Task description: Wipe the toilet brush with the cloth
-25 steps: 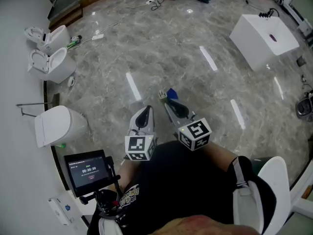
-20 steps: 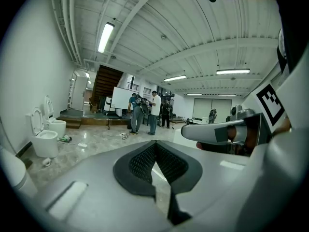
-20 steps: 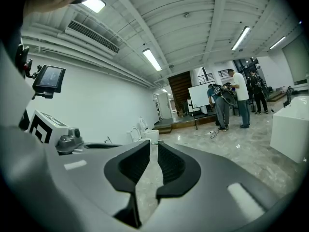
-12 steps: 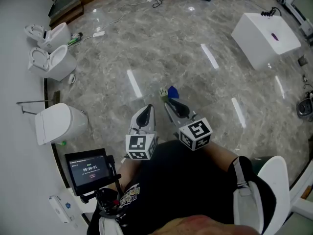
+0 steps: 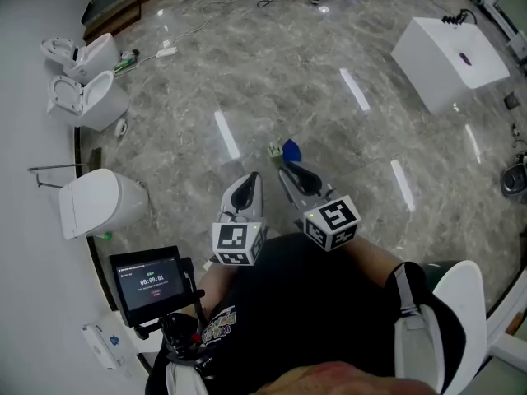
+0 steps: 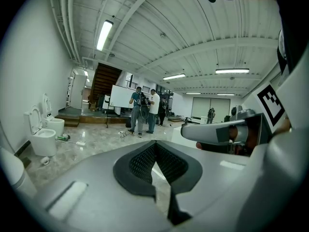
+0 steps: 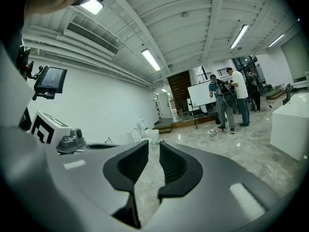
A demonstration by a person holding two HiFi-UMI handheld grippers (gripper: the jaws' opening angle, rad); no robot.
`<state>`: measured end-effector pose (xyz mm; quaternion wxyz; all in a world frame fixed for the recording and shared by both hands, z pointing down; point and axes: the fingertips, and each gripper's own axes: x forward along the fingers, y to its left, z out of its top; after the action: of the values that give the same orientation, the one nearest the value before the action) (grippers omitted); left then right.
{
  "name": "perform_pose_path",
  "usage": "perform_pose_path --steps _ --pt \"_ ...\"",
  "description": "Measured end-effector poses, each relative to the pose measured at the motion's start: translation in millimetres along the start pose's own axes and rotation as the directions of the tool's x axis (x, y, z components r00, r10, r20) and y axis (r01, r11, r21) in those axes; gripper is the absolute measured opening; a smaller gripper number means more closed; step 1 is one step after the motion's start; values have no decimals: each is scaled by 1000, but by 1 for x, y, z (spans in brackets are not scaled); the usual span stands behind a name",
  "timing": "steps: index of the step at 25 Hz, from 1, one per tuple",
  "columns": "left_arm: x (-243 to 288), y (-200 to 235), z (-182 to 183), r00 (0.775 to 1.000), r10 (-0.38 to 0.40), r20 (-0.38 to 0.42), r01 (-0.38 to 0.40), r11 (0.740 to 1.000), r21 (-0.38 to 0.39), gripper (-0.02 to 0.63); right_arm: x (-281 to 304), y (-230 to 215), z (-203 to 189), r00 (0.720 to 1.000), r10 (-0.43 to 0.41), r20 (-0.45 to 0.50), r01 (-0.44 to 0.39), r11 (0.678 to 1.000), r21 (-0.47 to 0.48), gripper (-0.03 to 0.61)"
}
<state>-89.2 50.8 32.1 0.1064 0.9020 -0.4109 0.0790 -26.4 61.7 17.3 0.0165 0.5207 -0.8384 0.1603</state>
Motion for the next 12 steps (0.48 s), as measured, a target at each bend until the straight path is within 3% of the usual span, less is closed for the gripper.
perform_pose_path --steps 12 --pt "0 -12 0 999 -34 -13 34 999 4 8 -12 -2 -1 1000 -20 2 20 1000 11 98"
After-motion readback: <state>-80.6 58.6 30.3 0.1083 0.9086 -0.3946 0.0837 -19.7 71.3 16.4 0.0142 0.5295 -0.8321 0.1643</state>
